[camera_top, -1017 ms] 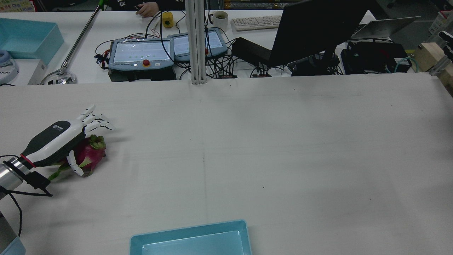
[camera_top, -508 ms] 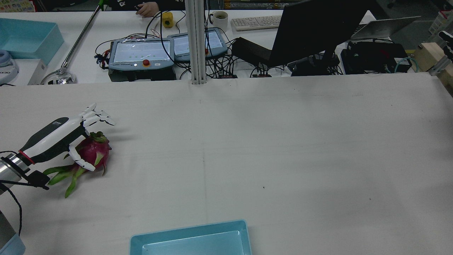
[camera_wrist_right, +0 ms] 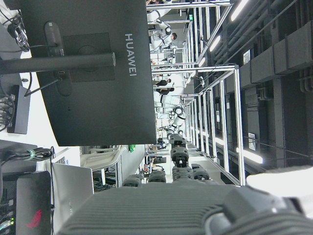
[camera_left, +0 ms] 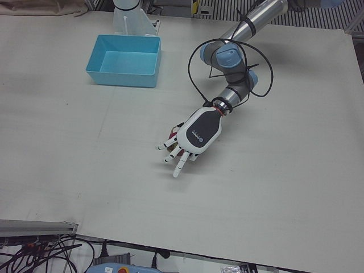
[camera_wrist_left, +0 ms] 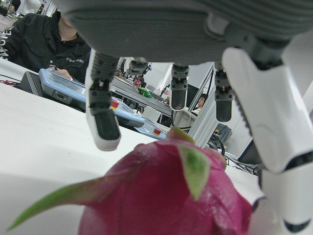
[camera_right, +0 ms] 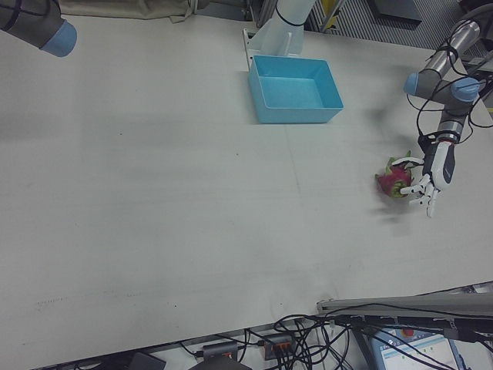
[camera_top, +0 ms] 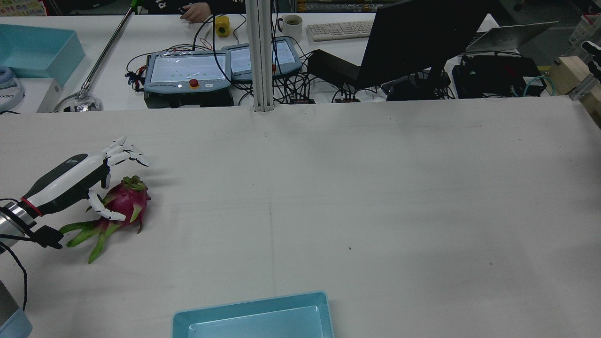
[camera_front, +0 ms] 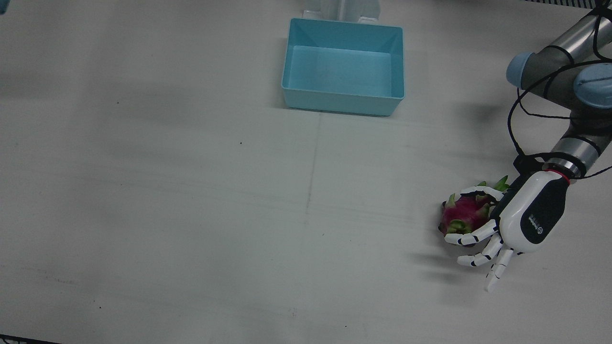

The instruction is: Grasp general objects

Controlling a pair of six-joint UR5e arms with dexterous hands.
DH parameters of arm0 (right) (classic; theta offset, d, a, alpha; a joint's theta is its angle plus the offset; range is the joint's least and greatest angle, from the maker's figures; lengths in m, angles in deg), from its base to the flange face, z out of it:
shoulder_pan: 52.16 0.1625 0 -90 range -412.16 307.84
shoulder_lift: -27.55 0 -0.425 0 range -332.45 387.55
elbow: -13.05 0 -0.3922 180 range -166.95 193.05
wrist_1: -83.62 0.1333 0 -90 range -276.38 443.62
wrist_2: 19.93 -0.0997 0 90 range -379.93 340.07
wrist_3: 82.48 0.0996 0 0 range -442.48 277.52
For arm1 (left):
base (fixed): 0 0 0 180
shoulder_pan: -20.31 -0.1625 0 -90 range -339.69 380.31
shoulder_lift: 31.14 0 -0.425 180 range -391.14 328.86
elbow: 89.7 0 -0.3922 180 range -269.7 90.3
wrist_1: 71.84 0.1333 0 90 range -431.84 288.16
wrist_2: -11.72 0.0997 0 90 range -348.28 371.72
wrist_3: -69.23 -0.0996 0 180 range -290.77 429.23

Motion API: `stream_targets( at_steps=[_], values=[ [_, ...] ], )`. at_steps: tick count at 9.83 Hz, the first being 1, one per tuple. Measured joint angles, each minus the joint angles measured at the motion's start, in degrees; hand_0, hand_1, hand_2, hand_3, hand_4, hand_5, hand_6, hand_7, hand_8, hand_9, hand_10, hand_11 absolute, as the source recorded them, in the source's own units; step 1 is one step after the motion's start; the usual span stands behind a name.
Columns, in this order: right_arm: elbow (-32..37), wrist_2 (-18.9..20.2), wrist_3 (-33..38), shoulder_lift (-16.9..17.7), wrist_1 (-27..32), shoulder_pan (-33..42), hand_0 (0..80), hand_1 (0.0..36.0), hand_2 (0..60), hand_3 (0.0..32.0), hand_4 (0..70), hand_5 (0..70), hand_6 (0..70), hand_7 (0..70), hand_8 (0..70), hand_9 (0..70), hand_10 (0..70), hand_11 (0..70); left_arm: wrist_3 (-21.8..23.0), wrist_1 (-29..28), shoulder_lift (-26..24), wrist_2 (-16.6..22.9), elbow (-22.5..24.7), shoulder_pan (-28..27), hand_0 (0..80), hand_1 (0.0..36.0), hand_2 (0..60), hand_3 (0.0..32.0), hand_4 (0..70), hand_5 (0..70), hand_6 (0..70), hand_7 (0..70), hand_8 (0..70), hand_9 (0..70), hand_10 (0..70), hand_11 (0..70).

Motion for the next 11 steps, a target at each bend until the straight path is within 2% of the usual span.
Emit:
stream_targets(
  at_steps=[1, 2, 3, 4, 7, 11],
  values=[
    [0.00, 0.00, 0.00, 0.00, 0.00, 0.00, 0.0, 0.0, 0.0, 0.0, 0.0, 0.0, 0.0, 0.0, 0.0, 0.0, 0.0, 0.0, -0.40, 0.48, 0.05, 0.02, 0.05, -0.11, 54.8, 33.8, 55.7, 32.0, 0.0, 22.8, 0.0, 26.8, 0.0, 3.9, 6.2, 11.8],
    [0.00, 0.00, 0.00, 0.00, 0.00, 0.00, 0.0, 0.0, 0.0, 0.0, 0.0, 0.0, 0.0, 0.0, 0.0, 0.0, 0.0, 0.0, -0.65, 0.91, 0.11, 0.05, 0.07, -0.22, 52.0, 25.9, 31.1, 32.0, 0.0, 15.9, 0.0, 14.2, 0.0, 1.4, 0.0, 0.0],
    [0.00, 0.00, 0.00, 0.00, 0.00, 0.00, 0.0, 0.0, 0.0, 0.0, 0.0, 0.0, 0.0, 0.0, 0.0, 0.0, 0.0, 0.0, -0.94, 1.28, 0.14, 0.07, 0.12, -0.32, 51.4, 22.9, 18.5, 32.0, 0.0, 9.6, 0.0, 8.0, 0.0, 0.2, 0.0, 0.0],
    [0.01, 0.00, 0.00, 0.00, 0.00, 0.00, 0.0, 0.0, 0.0, 0.0, 0.0, 0.0, 0.0, 0.0, 0.0, 0.0, 0.0, 0.0, -1.81, 1.86, 0.14, 0.08, 0.22, -0.39, 51.1, 21.2, 11.9, 32.0, 0.0, 6.0, 0.0, 4.7, 0.0, 0.0, 0.0, 0.0],
    [0.02, 0.00, 0.00, 0.00, 0.00, 0.00, 0.0, 0.0, 0.0, 0.0, 0.0, 0.0, 0.0, 0.0, 0.0, 0.0, 0.0, 0.0, -5.89, 4.55, 0.12, 0.37, 0.35, -1.24, 50.0, 19.0, 6.1, 32.0, 0.0, 5.0, 0.0, 3.2, 0.0, 0.0, 0.0, 0.0],
    [-0.04, 0.00, 0.00, 0.00, 0.00, 0.00, 0.0, 0.0, 0.0, 0.0, 0.0, 0.0, 0.0, 0.0, 0.0, 0.0, 0.0, 0.0, -10.12, 8.85, -1.25, 0.43, 0.43, -2.25, 50.8, 19.9, 7.2, 32.0, 0.0, 5.4, 0.0, 3.8, 0.0, 0.0, 0.0, 0.0]
  ],
)
